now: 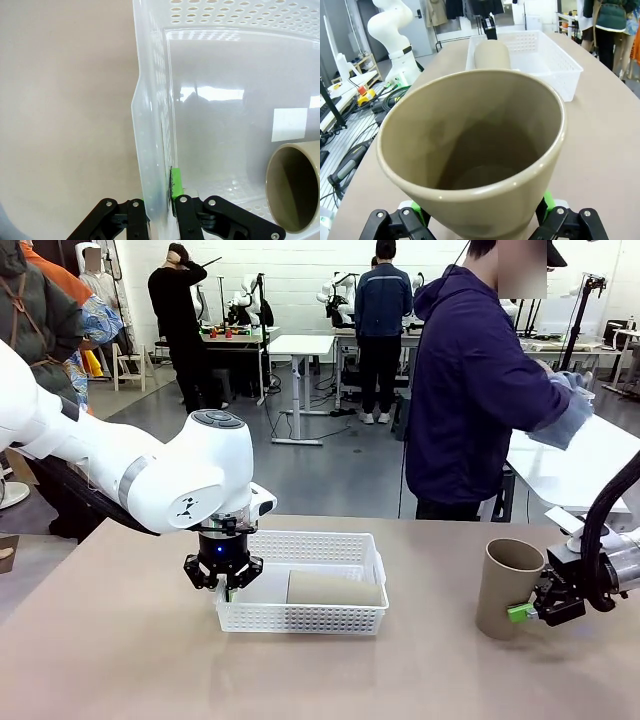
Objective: Clean and organize the cups into the basket.
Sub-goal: Pick up the Reusable plastic cup from the right side of the table and stack it inside the Organizing basket in the center of the table.
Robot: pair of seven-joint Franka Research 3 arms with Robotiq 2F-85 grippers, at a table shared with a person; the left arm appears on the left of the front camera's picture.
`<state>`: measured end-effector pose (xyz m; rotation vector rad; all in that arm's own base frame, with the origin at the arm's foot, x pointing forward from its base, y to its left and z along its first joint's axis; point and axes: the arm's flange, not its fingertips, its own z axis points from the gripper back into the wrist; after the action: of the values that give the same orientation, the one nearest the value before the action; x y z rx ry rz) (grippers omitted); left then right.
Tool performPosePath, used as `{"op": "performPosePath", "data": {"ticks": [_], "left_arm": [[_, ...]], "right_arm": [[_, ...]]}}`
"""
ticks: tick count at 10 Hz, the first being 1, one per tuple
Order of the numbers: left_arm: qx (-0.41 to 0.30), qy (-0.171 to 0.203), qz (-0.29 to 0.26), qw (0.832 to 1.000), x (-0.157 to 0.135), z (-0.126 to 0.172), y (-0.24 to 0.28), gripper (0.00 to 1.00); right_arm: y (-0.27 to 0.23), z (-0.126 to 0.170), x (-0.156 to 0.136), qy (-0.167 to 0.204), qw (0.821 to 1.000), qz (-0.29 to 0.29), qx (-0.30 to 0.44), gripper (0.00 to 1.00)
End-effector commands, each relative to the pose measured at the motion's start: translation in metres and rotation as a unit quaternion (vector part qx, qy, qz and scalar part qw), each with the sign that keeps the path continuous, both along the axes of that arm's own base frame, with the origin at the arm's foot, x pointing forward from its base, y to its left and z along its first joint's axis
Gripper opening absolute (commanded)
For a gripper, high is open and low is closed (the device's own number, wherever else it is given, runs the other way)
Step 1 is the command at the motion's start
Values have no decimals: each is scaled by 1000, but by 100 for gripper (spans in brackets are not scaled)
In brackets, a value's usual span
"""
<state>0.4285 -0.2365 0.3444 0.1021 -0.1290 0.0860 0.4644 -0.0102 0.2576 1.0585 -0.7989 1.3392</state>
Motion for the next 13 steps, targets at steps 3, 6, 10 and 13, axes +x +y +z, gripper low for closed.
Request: {"op": "performPosePath", "data": {"ticks": [3, 6, 10, 13], "left_arm": [[8, -4, 2, 1000, -2, -1, 0, 0], [8, -4, 2, 1000, -2, -1, 0, 0], [8, -4, 2, 1000, -2, -1, 0, 0], [8, -4, 2, 1000, -2, -1, 0, 0]], "right_arm": [[2, 1, -4, -7, 1000, 2, 4, 0], [2, 36, -14, -11, 998, -54, -21, 0], [43, 225, -53, -19, 988, -145, -51, 0], [46, 255, -62, -57, 985, -155, -52, 0]]}}
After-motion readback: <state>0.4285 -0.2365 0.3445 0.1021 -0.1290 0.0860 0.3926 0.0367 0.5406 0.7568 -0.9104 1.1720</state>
